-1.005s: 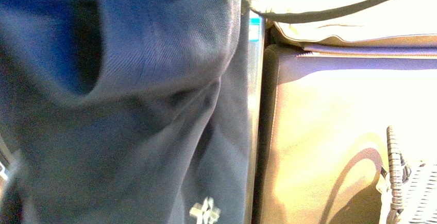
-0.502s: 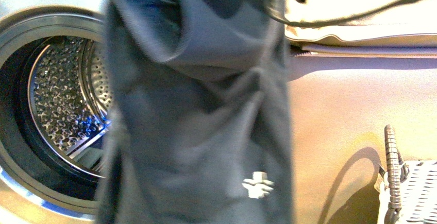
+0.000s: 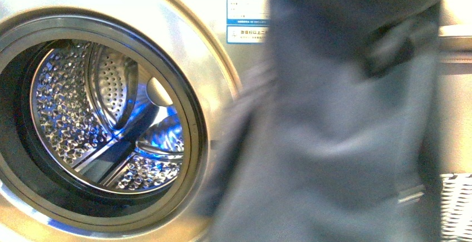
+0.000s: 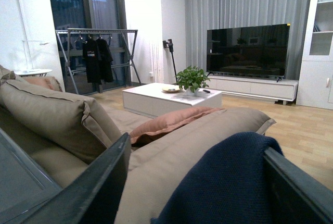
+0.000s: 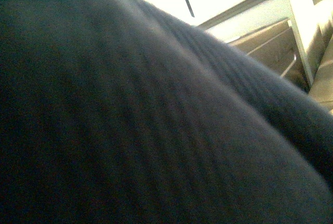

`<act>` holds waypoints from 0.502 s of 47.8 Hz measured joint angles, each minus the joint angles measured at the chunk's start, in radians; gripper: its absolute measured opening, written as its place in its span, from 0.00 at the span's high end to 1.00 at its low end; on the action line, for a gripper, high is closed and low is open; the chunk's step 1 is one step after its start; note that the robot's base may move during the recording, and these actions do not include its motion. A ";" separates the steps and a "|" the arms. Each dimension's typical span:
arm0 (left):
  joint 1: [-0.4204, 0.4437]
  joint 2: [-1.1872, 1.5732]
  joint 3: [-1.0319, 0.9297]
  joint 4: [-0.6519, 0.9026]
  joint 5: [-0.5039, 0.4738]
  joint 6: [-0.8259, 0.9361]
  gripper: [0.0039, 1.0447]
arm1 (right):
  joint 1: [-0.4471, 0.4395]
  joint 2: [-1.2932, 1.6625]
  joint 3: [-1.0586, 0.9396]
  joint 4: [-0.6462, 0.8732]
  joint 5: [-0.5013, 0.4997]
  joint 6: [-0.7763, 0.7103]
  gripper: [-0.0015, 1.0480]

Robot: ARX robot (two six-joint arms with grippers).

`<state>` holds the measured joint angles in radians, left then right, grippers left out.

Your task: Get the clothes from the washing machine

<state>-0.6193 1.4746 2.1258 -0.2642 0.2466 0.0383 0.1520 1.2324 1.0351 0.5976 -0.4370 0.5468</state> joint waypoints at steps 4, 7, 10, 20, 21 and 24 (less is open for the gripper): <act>0.000 0.000 0.000 0.000 0.000 0.000 0.14 | -0.064 -0.049 0.038 -0.048 -0.035 0.018 0.95; 0.000 0.000 0.000 0.000 -0.001 0.003 0.04 | -0.117 -0.069 0.076 -0.081 -0.061 0.036 0.95; 0.000 0.000 0.000 0.000 -0.001 0.003 0.06 | -0.168 -0.075 0.116 -0.106 -0.082 0.060 0.95; 0.000 0.000 0.001 0.000 0.000 0.003 0.06 | -0.349 -0.075 0.239 -0.189 -0.167 0.101 0.95; 0.000 0.000 0.001 0.000 0.000 0.003 0.06 | -0.371 -0.076 0.248 -0.203 -0.176 0.101 0.95; 0.000 0.000 0.001 0.000 0.000 0.003 0.06 | -0.414 -0.080 0.254 -0.232 -0.195 0.098 0.95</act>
<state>-0.6193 1.4742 2.1265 -0.2642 0.2462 0.0410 -0.2623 1.1526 1.2892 0.3660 -0.6319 0.6453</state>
